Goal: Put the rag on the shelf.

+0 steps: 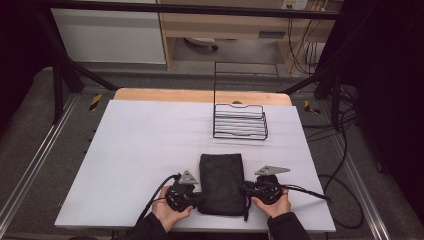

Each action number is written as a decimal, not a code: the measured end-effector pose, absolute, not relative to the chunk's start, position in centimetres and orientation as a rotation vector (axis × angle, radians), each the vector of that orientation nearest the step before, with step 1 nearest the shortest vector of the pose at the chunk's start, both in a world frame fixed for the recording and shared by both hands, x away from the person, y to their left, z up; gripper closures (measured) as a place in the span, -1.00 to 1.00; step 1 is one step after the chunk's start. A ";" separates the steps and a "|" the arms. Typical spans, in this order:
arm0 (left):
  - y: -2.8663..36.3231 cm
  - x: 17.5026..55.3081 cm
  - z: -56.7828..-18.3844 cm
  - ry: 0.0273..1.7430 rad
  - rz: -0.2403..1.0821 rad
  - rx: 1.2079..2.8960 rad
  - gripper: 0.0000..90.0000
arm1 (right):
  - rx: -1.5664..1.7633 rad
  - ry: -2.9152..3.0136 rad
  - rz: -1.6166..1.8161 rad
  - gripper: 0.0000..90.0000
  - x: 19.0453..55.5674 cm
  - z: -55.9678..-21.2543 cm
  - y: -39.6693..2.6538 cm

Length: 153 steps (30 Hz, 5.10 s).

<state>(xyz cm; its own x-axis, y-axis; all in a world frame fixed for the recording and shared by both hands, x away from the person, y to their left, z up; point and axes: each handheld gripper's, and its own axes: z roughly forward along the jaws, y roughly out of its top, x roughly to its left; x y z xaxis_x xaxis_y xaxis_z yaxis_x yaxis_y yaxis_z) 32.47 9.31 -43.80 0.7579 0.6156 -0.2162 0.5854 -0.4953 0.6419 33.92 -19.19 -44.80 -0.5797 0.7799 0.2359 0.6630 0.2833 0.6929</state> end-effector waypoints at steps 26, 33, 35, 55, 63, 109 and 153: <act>11.8 38.5 -41.5 0.906 0.259 2.188 -0.74 | 1.181 2.302 1.252 -0.86 36.1 -43.8 -20.7; 11.0 41.9 -40.6 0.977 0.286 2.120 -0.68 | 1.187 2.299 1.249 -0.88 36.1 -43.8 -20.8; 10.7 42.6 -40.7 1.000 0.302 2.108 -0.64 | 1.188 2.296 1.251 -0.88 36.1 -43.8 -20.8; 8.7 44.5 -44.5 1.064 0.185 2.110 0.40 | 1.230 2.273 1.252 -0.90 36.9 -44.0 -20.6; 8.5 44.4 -44.6 1.055 0.171 2.124 0.62 | 1.263 2.232 1.300 -0.93 38.7 -43.5 -20.4; 9.4 44.0 -43.9 1.018 0.151 2.064 0.80 | 1.465 2.344 1.295 0.74 42.7 -44.8 -18.3; 9.4 39.7 -35.8 0.815 0.323 1.897 0.81 | 1.210 2.076 1.451 0.76 37.8 -37.6 -19.0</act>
<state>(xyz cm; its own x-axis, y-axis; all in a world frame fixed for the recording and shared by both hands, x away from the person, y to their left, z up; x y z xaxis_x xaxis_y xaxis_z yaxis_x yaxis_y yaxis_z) 39.71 9.44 -35.82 0.7365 0.6641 -0.1288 0.3955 -0.2683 0.8784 37.77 -19.00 -37.59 -0.5833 0.7897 0.1904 0.4504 0.1193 0.8848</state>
